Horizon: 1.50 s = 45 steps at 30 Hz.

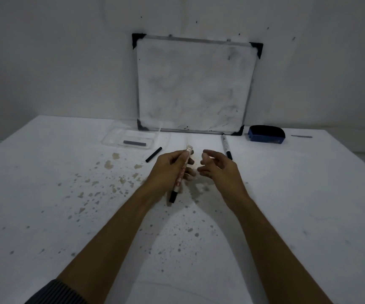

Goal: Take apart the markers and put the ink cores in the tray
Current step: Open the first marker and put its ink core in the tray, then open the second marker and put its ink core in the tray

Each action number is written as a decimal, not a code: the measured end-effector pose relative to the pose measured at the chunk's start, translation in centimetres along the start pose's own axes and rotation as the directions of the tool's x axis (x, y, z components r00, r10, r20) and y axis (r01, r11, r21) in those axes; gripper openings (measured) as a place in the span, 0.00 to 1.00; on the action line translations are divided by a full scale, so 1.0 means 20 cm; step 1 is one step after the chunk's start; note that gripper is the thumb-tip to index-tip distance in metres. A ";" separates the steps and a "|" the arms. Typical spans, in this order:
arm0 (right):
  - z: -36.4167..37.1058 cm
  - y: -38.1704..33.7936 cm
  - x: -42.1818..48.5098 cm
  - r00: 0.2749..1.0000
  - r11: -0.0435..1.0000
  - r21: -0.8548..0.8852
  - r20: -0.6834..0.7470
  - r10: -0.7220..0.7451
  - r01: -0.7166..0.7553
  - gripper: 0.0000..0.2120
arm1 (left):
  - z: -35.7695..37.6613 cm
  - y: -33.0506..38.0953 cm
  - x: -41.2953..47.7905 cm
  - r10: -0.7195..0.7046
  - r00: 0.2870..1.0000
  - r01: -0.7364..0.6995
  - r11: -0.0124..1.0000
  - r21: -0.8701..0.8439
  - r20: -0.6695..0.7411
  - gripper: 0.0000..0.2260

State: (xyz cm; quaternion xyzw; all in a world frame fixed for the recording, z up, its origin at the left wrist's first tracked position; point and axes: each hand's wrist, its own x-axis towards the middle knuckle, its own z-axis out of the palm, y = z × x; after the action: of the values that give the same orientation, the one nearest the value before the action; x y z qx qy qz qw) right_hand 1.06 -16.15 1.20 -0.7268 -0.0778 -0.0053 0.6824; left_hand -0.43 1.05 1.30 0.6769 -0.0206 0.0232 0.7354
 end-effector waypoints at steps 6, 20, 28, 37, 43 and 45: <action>0.01 -0.10 -0.20 0.992 0.973 -0.195 -0.036 0.119 -0.124 0.30 | 0.13 0.05 0.00 -0.040 0.998 0.033 0.989 -0.141 -0.047 0.12; -0.44 -0.08 -0.29 0.939 0.765 -0.613 -0.343 -0.034 -0.196 0.13 | 0.49 0.01 0.24 0.060 0.995 -0.090 0.892 0.443 0.083 0.19; -0.53 0.02 0.24 0.922 0.692 -0.689 -0.377 -0.088 -0.215 0.13 | 0.27 -0.26 0.42 0.187 0.971 -0.206 0.326 0.923 0.150 0.23; -0.43 0.17 0.44 0.890 0.687 -0.698 -0.424 -0.169 -0.202 0.12 | 0.26 -0.29 0.45 0.221 0.963 -0.223 0.350 0.910 0.152 0.23; -0.39 0.17 0.42 0.852 0.731 -0.665 -0.463 -0.244 -0.152 0.20 | 0.27 -0.30 0.45 0.245 0.958 -0.233 0.346 0.909 0.153 0.21; -0.37 0.16 0.41 0.849 0.651 -0.754 -0.398 -0.348 -0.086 0.20 | 0.27 -0.29 0.45 0.239 0.960 -0.226 0.354 0.907 0.146 0.21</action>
State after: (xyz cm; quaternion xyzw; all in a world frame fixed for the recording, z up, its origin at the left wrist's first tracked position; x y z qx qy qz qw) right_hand 10.30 -22.86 -0.60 -0.9048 0.0603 -0.2802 0.3149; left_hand 8.94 -4.81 -3.49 0.9587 -0.0955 0.1382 0.2294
